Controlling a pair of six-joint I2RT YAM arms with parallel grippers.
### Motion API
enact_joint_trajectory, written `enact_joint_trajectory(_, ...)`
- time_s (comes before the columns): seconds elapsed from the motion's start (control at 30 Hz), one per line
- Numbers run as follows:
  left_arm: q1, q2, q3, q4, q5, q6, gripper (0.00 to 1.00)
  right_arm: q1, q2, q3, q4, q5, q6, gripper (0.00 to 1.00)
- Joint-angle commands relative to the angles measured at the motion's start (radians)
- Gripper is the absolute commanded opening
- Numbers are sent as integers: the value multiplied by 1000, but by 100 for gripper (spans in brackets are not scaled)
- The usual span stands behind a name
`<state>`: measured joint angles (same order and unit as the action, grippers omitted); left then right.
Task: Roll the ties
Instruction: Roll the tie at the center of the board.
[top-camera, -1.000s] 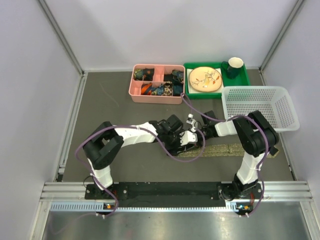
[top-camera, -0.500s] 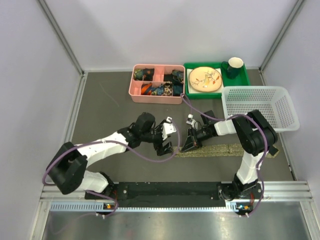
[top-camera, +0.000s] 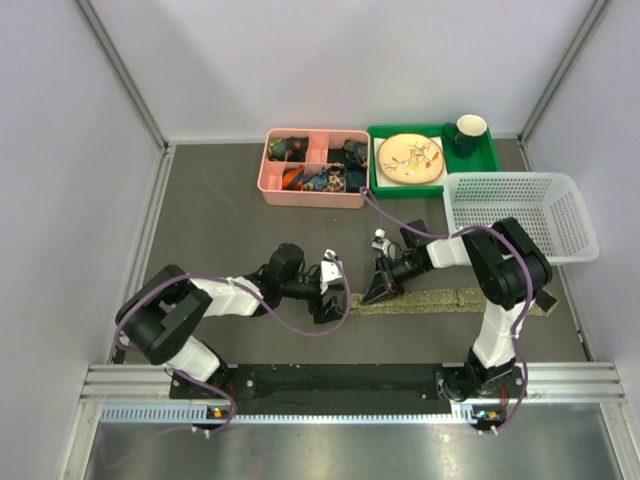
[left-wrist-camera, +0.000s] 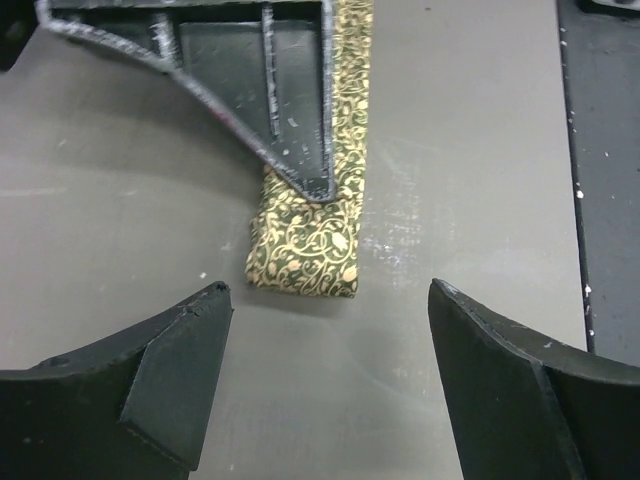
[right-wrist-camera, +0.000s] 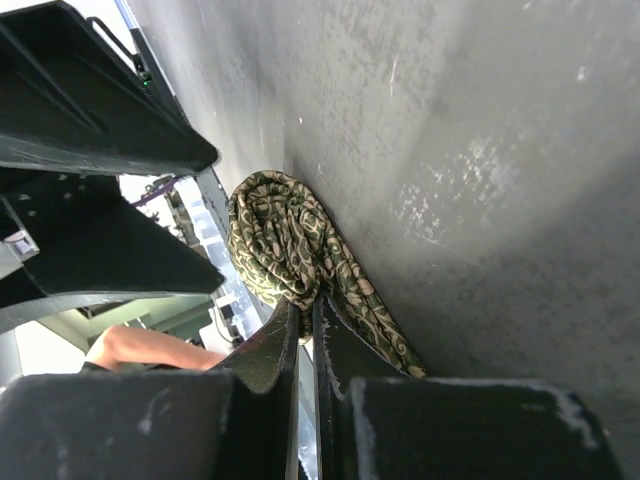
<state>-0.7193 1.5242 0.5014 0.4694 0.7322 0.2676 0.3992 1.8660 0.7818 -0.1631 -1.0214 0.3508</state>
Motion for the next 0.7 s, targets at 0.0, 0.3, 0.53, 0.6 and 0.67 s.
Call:
enact_joint_trajectory(0.0,3,60,-3,133,76,50,83,26,41,-6,-73,195,-70,0)
enact_joint_trajectory(0.3,-37,166,48,137,6,93,76,26,56,16,-151,257,-92,0)
enact_joint_trajectory(0.53,-45,197,134,17,-28,136,55,27,82,33,-177,294,-84,0)
enact_joint_trajectory(0.6,-45,183,150,-36,-24,163,45,27,90,37,-179,291,-79,0)
enact_joint_trajectory(0.67,-45,159,175,-96,-10,189,39,26,101,39,-167,271,-69,0)
